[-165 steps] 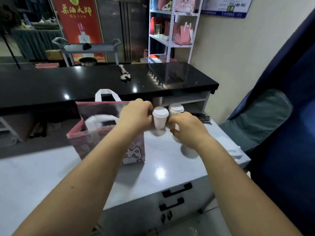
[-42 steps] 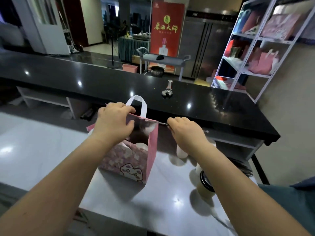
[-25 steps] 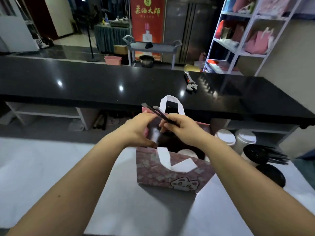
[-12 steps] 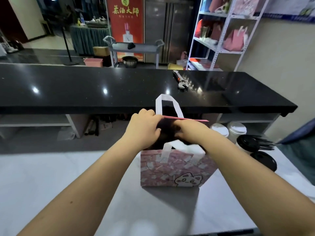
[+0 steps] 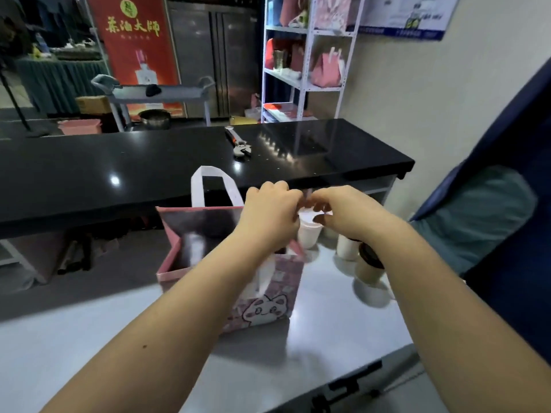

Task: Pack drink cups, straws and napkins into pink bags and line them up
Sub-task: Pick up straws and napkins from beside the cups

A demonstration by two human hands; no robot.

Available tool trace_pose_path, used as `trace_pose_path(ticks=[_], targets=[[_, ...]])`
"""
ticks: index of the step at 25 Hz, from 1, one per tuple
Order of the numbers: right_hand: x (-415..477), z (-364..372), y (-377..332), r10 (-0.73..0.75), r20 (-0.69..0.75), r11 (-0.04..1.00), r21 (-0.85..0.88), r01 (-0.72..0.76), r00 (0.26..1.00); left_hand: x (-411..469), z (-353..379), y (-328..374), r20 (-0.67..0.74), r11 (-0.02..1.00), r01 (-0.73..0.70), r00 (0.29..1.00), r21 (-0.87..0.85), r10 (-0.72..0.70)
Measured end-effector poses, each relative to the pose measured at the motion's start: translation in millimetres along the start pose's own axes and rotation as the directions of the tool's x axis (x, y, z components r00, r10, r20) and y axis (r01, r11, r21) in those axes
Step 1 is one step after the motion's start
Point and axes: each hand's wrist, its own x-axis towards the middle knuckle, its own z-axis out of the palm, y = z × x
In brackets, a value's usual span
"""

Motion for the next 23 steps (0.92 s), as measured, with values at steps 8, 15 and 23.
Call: trace_pose_path(ticks=[8,15,23], targets=[[-72,-6,156,0.269,-0.057,0.957,-0.096,-0.273,0.961,44,73,151,0.153,0.988,-0.062,0.985,-0.14,0.083],[-127,49,287,0.48,0.017,0.875,0.065,-0.48,0.877,54,182,234,0.276,0.978,0.02,0.96,-0.209,0.039],[-130,122,365,0.61,-0.03,0.781,0.192,-0.594,0.792,45,264,285,0.447,0.969,0.16,0.893,-0.188,-0.061]])
